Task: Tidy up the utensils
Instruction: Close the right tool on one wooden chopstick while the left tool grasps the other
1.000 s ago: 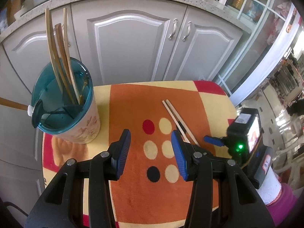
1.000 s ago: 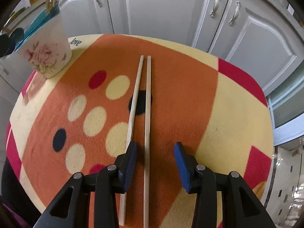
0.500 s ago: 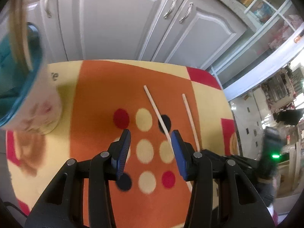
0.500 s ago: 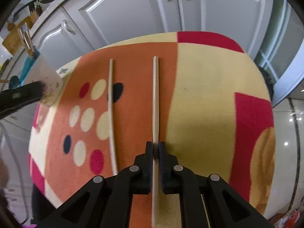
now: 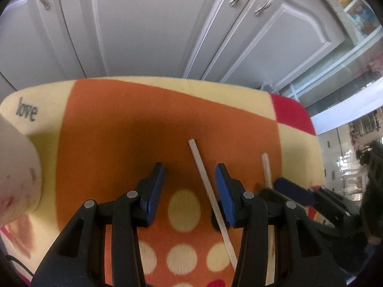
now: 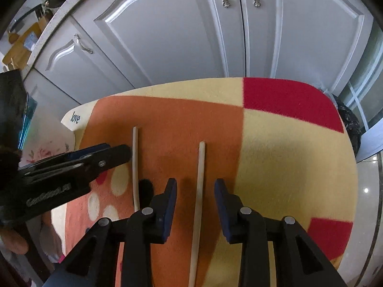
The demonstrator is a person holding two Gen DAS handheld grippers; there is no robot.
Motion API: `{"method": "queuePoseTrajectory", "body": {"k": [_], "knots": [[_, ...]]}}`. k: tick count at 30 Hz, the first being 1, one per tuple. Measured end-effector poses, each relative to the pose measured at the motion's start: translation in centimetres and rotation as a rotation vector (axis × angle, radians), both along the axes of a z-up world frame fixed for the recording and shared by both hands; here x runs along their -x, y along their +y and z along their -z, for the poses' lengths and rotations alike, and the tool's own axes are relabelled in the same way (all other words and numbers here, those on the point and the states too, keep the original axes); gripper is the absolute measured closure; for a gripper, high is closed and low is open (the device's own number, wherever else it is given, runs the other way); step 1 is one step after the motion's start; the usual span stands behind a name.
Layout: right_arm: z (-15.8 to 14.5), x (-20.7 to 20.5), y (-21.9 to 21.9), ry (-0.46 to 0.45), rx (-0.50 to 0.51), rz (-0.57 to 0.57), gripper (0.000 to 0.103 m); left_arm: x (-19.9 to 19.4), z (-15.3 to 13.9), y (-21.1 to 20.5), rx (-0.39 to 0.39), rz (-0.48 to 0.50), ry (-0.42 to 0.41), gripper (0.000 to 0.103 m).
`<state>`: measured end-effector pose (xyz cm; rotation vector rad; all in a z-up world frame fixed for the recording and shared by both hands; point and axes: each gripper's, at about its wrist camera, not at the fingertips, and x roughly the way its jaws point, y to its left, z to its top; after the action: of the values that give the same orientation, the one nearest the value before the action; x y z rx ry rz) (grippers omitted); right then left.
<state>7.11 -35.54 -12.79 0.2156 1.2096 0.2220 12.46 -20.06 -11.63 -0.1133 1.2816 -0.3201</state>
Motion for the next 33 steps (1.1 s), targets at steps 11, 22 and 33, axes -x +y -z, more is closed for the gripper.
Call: {"method": "queuePoseTrajectory", "body": {"k": [11, 22, 33], "knots": [[0.3, -1.5, 0.4, -0.033, 0.064, -0.053, 0.097, 1.4, -2.5, 1.7, 0.040, 0.054, -0.056, 0.102], [-6.4, 2.7, -0.3, -0.152, 0.001, -0.078, 0.098, 4.9, -8.1, 4.5, 0.074, 0.069, -0.134, 0.103], [-8.2, 5.7, -1.2, -0.185, -0.031, -0.049, 0.098, 1.5, -1.6, 0.3, -0.025, -0.001, -0.021, 0.077]]}}
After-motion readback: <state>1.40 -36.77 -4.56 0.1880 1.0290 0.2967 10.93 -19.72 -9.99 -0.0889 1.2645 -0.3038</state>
